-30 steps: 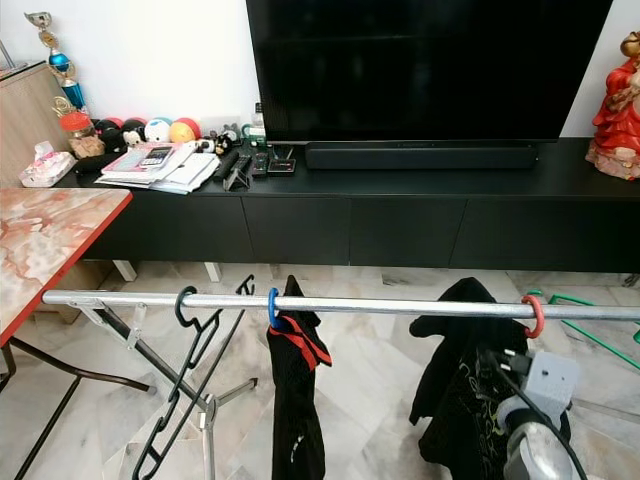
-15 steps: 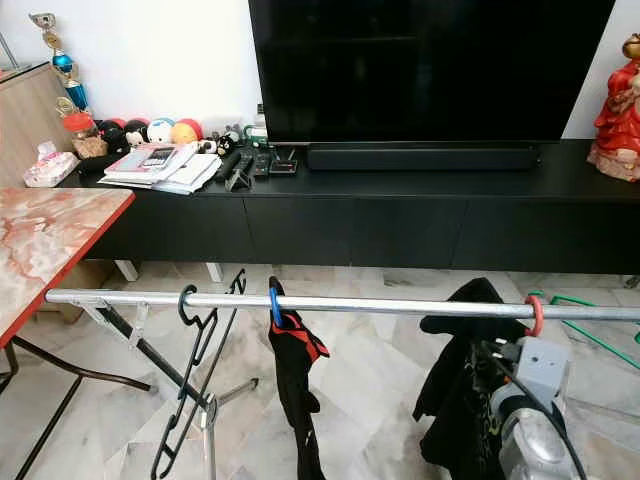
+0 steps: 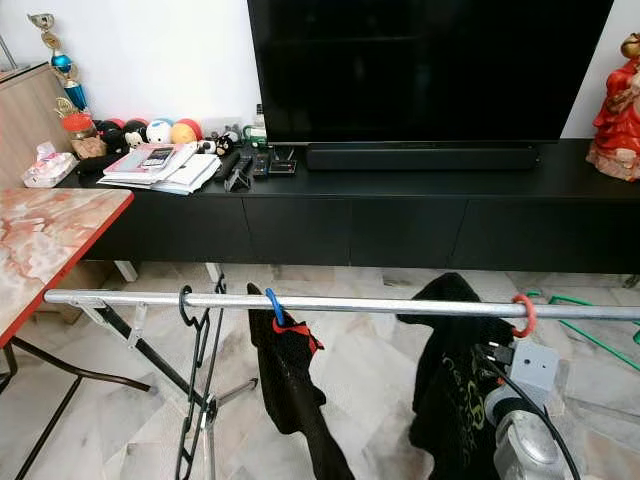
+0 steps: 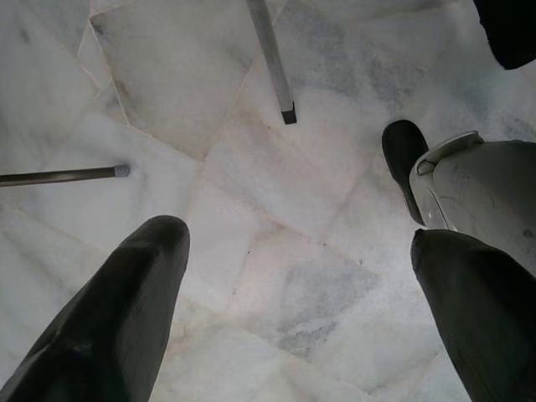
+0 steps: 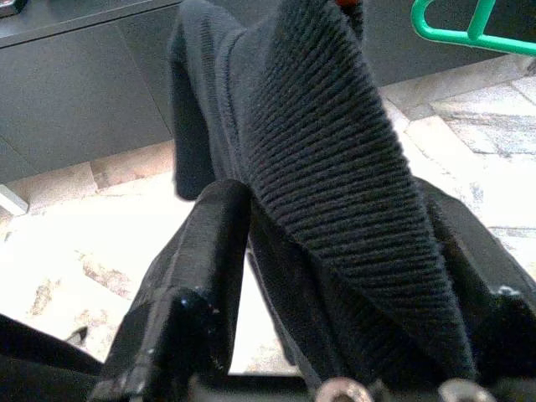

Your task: Hang hanger

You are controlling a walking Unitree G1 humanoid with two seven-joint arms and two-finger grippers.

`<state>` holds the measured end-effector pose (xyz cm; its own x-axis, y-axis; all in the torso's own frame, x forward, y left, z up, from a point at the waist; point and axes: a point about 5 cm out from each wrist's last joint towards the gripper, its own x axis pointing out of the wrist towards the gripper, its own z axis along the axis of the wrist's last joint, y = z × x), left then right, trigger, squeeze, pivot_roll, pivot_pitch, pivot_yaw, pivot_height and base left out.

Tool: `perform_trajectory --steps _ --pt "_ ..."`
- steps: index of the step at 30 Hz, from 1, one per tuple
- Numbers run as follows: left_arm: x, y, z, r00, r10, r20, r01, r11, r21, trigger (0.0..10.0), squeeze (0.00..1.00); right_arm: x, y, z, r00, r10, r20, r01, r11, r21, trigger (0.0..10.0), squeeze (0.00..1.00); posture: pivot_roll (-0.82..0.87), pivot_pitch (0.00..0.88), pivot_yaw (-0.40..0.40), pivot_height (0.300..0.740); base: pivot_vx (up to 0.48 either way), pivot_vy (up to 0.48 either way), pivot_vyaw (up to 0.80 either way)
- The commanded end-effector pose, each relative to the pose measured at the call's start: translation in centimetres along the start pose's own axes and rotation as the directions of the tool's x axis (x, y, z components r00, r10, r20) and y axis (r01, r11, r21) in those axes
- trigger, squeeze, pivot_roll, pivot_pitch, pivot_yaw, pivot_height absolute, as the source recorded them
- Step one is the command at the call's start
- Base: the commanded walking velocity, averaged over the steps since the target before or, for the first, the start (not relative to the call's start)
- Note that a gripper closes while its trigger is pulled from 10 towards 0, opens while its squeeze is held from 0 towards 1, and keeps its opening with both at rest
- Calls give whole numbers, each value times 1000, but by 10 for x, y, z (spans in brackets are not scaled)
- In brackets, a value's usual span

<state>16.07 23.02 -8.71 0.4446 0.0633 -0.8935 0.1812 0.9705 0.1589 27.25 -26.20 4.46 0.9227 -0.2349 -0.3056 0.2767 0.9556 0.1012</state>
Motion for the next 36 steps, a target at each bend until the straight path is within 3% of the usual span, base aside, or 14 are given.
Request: perform_trajectory --steps 1,26,32,36 --pt "-1 4 -5 1000 10 -21 -10 1000 25 10000 0 1 5 1 1000 7 13 -8 1000 7 0 0 11 0 67 740 0 0 0" --pt "-1 4 -4 1000 15 -20 -15 999 31 10000 0 0 18 2 999 15 28 -16 999 32 0 0 19 0 66 740 0 0 0" --pt "-1 5 -3 1000 21 -16 -20 999 28 10000 0 -6 20 13 989 8 149 -17 998 59 0 0 19 0 62 740 0 0 0" --pt "-1 5 -3 1000 24 -13 -24 999 24 10000 0 -16 19 17 973 20 230 -25 999 21 0 0 19 0 60 740 0 0 0"
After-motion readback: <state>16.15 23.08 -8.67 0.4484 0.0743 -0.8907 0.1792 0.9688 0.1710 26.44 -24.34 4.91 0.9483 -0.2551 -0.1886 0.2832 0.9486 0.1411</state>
